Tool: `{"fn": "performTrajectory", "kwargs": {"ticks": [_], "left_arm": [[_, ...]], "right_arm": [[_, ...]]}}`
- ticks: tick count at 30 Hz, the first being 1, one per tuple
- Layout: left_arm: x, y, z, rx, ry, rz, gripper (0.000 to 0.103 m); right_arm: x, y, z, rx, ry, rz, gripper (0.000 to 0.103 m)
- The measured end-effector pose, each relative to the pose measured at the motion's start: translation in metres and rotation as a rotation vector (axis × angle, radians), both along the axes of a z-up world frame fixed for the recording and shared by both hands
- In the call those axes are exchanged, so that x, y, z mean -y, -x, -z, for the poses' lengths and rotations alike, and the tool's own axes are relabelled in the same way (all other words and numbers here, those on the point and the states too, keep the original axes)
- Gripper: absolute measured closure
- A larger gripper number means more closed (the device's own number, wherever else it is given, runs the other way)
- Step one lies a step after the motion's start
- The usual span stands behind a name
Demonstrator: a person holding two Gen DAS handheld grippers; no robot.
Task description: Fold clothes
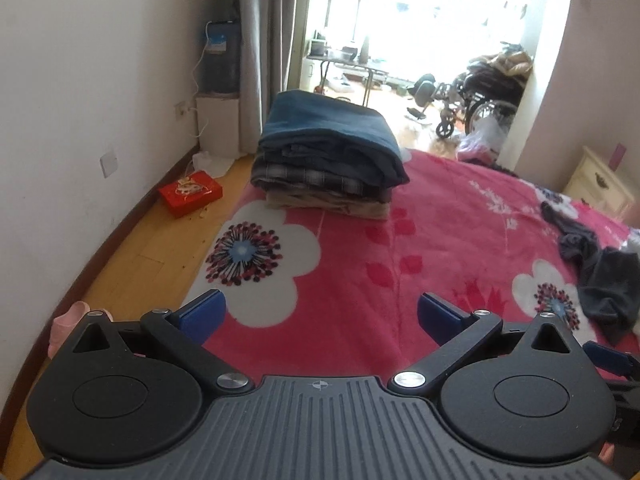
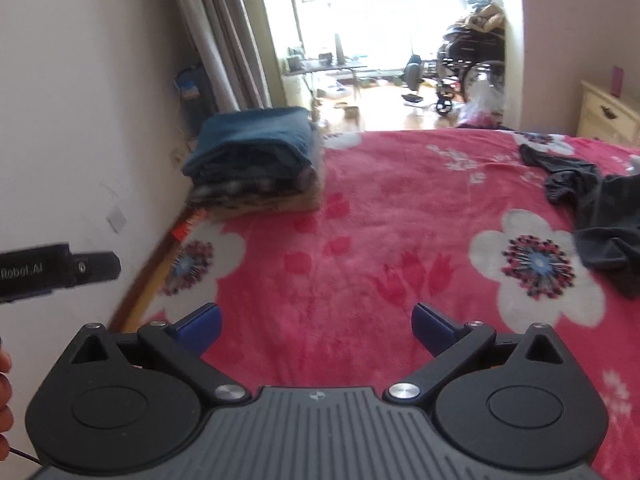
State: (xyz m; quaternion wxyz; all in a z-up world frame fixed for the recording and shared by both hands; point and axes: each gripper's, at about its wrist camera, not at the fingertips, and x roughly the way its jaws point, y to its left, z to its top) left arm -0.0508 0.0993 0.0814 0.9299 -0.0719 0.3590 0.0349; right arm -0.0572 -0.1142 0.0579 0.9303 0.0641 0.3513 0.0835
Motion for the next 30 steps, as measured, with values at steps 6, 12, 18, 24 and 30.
{"fn": "performTrajectory", "kwargs": {"ticks": [6, 12, 18, 24, 30], "left_arm": [[0.012, -0.001, 0.013, -0.046, -0.067, -0.041, 0.0], [0.02, 0.007, 0.027, -0.051, -0.114, -0.088, 0.0], [0.024, 0.01, 0.028, -0.049, -0.11, -0.11, 0.0], [0.029, 0.014, 0.027, -0.046, -0.128, -0.122, 0.0], [0.034, 0.016, 0.027, -0.047, -0.146, -0.129, 0.0]], "right_arm": [[-0.002, 0.008, 0.002, -0.004, 0.047, 0.034, 0.0], [-0.003, 0.008, 0.006, -0.03, 0.089, 0.062, 0.0], [-0.001, 0.01, 0.009, -0.037, 0.12, 0.066, 0.0], [-0.004, 0.012, 0.007, -0.039, 0.133, 0.025, 0.0], [-0.006, 0.012, 0.007, -0.058, 0.135, 0.007, 0.0]]}}
